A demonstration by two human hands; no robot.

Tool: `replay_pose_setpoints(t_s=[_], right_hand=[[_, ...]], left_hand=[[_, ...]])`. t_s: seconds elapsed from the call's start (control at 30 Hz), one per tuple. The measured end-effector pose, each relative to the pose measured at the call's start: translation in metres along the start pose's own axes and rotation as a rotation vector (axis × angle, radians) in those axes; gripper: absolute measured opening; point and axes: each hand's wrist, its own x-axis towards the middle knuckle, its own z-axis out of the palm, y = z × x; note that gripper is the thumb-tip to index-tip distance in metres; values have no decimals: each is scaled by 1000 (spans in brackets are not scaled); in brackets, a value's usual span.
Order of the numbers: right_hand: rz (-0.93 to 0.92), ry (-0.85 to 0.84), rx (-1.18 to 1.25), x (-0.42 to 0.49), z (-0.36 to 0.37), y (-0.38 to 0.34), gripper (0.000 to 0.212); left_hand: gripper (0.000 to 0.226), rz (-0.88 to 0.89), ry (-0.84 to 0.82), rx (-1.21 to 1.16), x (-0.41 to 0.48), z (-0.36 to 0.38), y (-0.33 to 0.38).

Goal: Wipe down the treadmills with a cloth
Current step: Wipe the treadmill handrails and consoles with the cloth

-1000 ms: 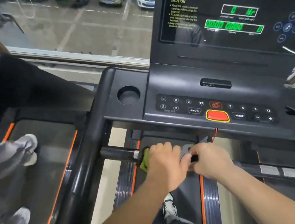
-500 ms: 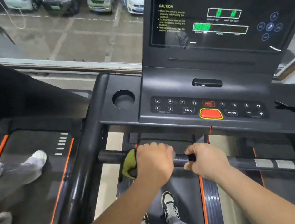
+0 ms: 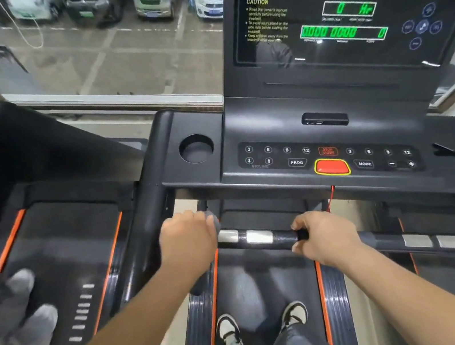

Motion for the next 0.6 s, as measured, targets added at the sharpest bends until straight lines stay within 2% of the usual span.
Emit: replay_pose_setpoints(t_s=[0.07, 0.13, 0.2, 0.27, 0.33, 0.47, 0.6], right_hand=[[-10, -1, -2, 1, 1, 1, 34], [-21, 8, -9, 1, 1, 3, 30], [-44, 25, -28, 2, 3, 6, 19], [-71, 31, -44, 4, 6, 10, 17], [-115, 19, -52, 5, 7, 13, 27], [-214, 17, -63, 7, 5, 15, 38], [-307, 105, -94, -1, 15, 21, 31]], left_hand=[[23, 55, -48, -24, 5, 0, 42], [30, 153, -106, -110, 5, 2, 93], [38, 199, -91, -226, -4, 5, 131], [38, 279, 51, -238, -9, 11, 132], [41, 346, 46, -201, -7, 15, 95], [50, 149, -32, -59, -4, 7, 17], [48, -84, -31, -10, 5, 2, 36]])
